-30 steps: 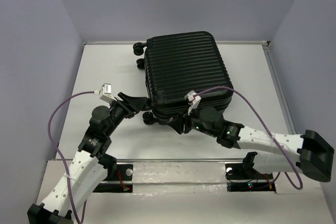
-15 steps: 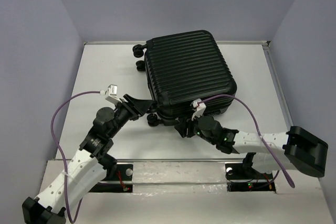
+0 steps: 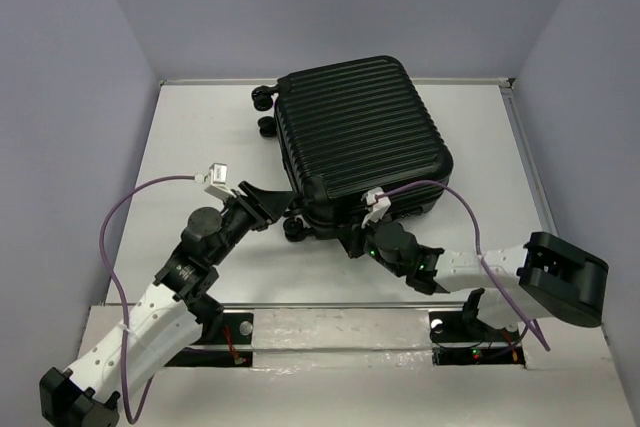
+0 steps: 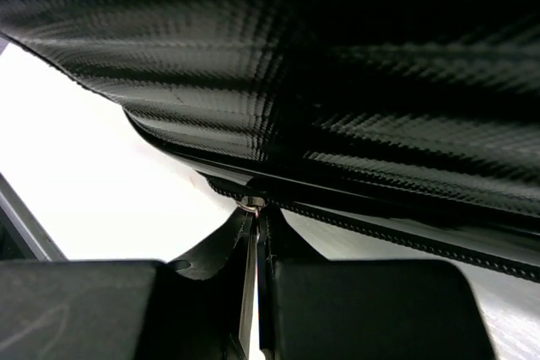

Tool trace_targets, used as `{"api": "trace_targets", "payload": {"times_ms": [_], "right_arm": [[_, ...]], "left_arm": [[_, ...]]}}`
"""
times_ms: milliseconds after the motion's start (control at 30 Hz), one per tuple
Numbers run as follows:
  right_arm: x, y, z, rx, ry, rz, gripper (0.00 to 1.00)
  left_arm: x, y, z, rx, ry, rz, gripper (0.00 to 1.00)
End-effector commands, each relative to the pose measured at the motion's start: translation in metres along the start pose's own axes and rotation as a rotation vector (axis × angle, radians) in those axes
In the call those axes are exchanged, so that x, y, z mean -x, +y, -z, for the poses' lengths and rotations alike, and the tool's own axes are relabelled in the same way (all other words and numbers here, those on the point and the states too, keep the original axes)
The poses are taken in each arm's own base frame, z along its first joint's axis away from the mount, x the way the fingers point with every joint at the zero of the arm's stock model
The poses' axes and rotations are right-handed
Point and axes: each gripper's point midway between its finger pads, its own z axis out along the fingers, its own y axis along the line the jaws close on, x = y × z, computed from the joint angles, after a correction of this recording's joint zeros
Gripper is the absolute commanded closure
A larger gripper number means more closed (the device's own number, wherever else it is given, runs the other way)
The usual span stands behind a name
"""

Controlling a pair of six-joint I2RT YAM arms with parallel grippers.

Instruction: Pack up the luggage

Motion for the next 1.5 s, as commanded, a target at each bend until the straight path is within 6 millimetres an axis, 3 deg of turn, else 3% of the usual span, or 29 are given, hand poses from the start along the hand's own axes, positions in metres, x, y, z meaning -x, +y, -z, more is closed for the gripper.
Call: {"api": "trace_targets", "payload": {"times_ms": [0, 100, 133, 167, 200, 233, 267, 367, 567, 667, 700, 733, 800, 833, 933, 967, 1000, 1033, 1067, 1100, 1133, 1167, 1233, 1267, 1300, 1333, 1367, 1400, 1467], "right_arm": [[0.045, 0.026, -0.008, 0.067, -0.171, -0.06, 0.93], [0.021, 0.061, -0.012, 0.139, -0.099, -0.011, 0.93], [0.007, 0.081, -0.007, 0.185, -0.065, 0.014, 0.93], [0.01, 0.101, -0.01, 0.217, -0.067, 0.019, 0.93], [-0.008, 0.108, -0.015, 0.224, -0.023, 0.054, 0.93], [-0.015, 0.119, -0.017, 0.244, -0.004, 0.067, 0.93], [-0.013, 0.142, -0.018, 0.291, -0.009, 0.068, 0.93], [-0.028, 0.154, -0.031, 0.29, 0.008, 0.111, 0.93], [0.015, 0.164, -0.053, 0.215, -0.17, 0.096, 0.93], [0.004, 0.166, -0.067, 0.199, -0.17, 0.055, 0.91], [0.001, 0.167, -0.07, 0.197, -0.164, 0.051, 0.86], [-0.008, 0.173, -0.071, 0.228, -0.123, 0.048, 0.68], [-0.023, 0.185, -0.067, 0.282, -0.055, 0.059, 0.45], [-0.025, 0.186, -0.064, 0.296, -0.038, 0.061, 0.3], [-0.03, 0.181, -0.046, 0.304, 0.048, 0.087, 0.19], [-0.03, 0.18, -0.04, 0.309, 0.076, 0.094, 0.15], [-0.032, 0.178, -0.027, 0.322, 0.14, 0.118, 0.14], [-0.044, 0.173, -0.024, 0.315, 0.194, 0.137, 0.13], [-0.035, 0.18, -0.01, 0.346, 0.208, 0.14, 0.13], [-0.035, 0.182, 0.0, 0.374, 0.242, 0.156, 0.13], [-0.027, 0.175, 0.013, 0.362, 0.262, 0.171, 0.13], [-0.02, 0.17, 0.02, 0.354, 0.255, 0.178, 0.14], [-0.009, 0.144, 0.033, 0.279, 0.222, 0.196, 0.22], [0.025, 0.144, 0.048, 0.282, 0.142, 0.167, 0.26], [0.043, 0.132, 0.053, 0.226, 0.086, 0.168, 0.32], [0.053, 0.121, 0.06, 0.189, 0.07, 0.194, 0.74], [0.084, 0.116, 0.077, 0.177, -0.002, 0.165, 0.88], [0.097, 0.095, 0.084, 0.087, -0.035, 0.186, 0.93], [0.131, 0.08, 0.102, 0.022, -0.115, 0.169, 0.93]], "left_arm": [[-0.011, -0.035, 0.003, -0.138, 0.062, 0.047, 0.94], [-0.003, -0.055, 0.001, -0.182, 0.053, 0.053, 0.94], [0.005, -0.069, 0.001, -0.213, 0.04, 0.048, 0.94], [0.006, -0.072, -0.002, -0.212, 0.046, 0.047, 0.94], [0.011, -0.081, -0.003, -0.234, 0.038, 0.046, 0.94], [0.018, -0.096, -0.001, -0.266, 0.031, 0.042, 0.94], [0.018, -0.099, -0.004, -0.269, 0.036, 0.042, 0.94], [0.025, -0.117, -0.002, -0.308, 0.033, 0.046, 0.94], [0.02, -0.116, 0.005, -0.319, 0.042, 0.106, 0.94], [0.022, -0.109, 0.006, -0.285, 0.023, 0.098, 0.94], [0.023, -0.106, 0.005, -0.269, 0.014, 0.092, 0.94], [0.024, -0.097, 0.005, -0.23, -0.003, 0.075, 0.94], [0.028, -0.088, 0.006, -0.187, -0.029, 0.052, 0.94], [0.034, -0.072, 0.005, -0.112, -0.071, 0.021, 0.94], [0.047, -0.055, 0.014, -0.012, -0.129, -0.032, 0.94], [0.067, -0.057, 0.022, 0.018, -0.207, -0.063, 0.92], [0.07, -0.047, 0.028, 0.076, -0.22, -0.085, 0.86], [0.081, -0.051, 0.033, 0.076, -0.262, -0.097, 0.81], [0.097, -0.051, 0.045, 0.111, -0.318, -0.124, 0.75], [0.103, -0.05, 0.051, 0.13, -0.342, -0.139, 0.53], [0.109, -0.045, 0.057, 0.168, -0.364, -0.156, 0.4], [0.118, -0.052, 0.066, 0.16, -0.389, -0.185, 0.22], [0.121, -0.047, 0.073, 0.2, -0.389, -0.221, 0.14], [0.125, -0.05, 0.077, 0.205, -0.394, -0.235, 0.12], [0.125, -0.048, 0.078, 0.221, -0.386, -0.265, 0.12], [0.123, -0.042, 0.08, 0.247, -0.373, -0.283, 0.11], [0.124, -0.042, 0.081, 0.255, -0.37, -0.294, 0.11], [0.124, -0.04, 0.083, 0.265, -0.364, -0.306, 0.07], [0.123, -0.04, 0.089, 0.267, -0.351, -0.322, 0.01]]}}
